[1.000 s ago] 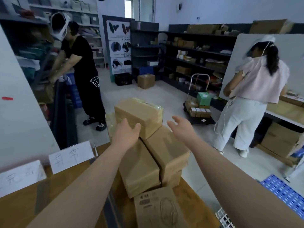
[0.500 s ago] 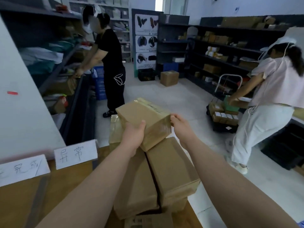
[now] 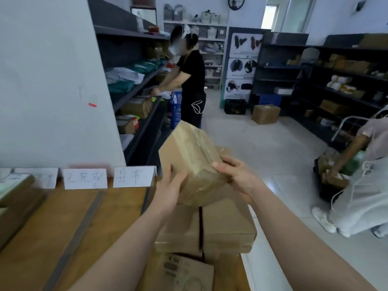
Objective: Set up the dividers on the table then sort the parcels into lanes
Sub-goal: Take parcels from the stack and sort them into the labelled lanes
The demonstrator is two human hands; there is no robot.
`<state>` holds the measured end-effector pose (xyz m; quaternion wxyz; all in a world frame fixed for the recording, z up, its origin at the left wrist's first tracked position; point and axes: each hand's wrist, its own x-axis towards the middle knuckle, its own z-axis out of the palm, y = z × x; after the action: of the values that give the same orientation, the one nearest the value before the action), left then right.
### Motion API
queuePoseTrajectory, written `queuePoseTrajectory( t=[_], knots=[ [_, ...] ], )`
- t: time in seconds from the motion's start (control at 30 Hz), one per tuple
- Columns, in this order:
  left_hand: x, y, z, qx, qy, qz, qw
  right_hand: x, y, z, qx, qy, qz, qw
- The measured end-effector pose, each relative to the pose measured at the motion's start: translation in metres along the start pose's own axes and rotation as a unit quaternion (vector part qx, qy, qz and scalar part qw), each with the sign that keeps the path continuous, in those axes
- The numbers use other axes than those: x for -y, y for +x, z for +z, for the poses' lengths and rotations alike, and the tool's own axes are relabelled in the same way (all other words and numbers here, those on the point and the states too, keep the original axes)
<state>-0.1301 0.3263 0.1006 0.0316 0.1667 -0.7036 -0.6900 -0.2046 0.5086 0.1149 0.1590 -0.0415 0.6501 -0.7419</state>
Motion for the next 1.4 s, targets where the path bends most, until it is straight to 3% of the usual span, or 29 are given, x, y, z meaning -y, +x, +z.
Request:
queuePoseTrajectory(
  t=[0.1, 0.23, 0.33, 0.47, 0.67, 0.93, 1.13, 1.4],
  knots=[
    [0.001, -0.017, -0.007, -0.027, -0.028, -0.036, 0.999, -0.006, -0.015, 0.018, 0.021, -0.027, -0.036, 0.999],
    [0.012, -0.051, -0.027, 0.017, -0.117, -0.047, 0.992, -0.012, -0.037, 0.041, 0.055, -0.035, -0.059, 0.996],
    [0.018, -0.065, -0.043, 0.035, -0.241, -0.079, 0.967, -0.014, -0.048, 0.052, 0.063, -0.032, -0.022, 0.997],
    [0.022, -0.091, -0.059, 0.019, -0.378, -0.057, 0.924, -0.024, -0.061, 0.069, 0.103, -0.068, 0.074, 0.990],
    [0.033, -0.111, -0.091, -0.005, -0.433, -0.041, 0.900, -0.033, -0.070, 0.101, 0.135, -0.050, 0.076, 0.987],
    [0.045, -0.138, -0.159, -0.118, -0.338, 0.005, 0.934, -0.042, -0.090, 0.155, 0.104, -0.056, 0.029, 0.993],
    [0.049, -0.167, -0.220, -0.197, -0.088, 0.034, 0.976, -0.055, -0.111, 0.224, 0.085, -0.068, 0.033, 0.994],
    [0.057, -0.217, -0.333, -0.156, -0.011, 0.027, 0.987, -0.087, -0.142, 0.335, 0.107, -0.065, 0.046, 0.991]
  ],
)
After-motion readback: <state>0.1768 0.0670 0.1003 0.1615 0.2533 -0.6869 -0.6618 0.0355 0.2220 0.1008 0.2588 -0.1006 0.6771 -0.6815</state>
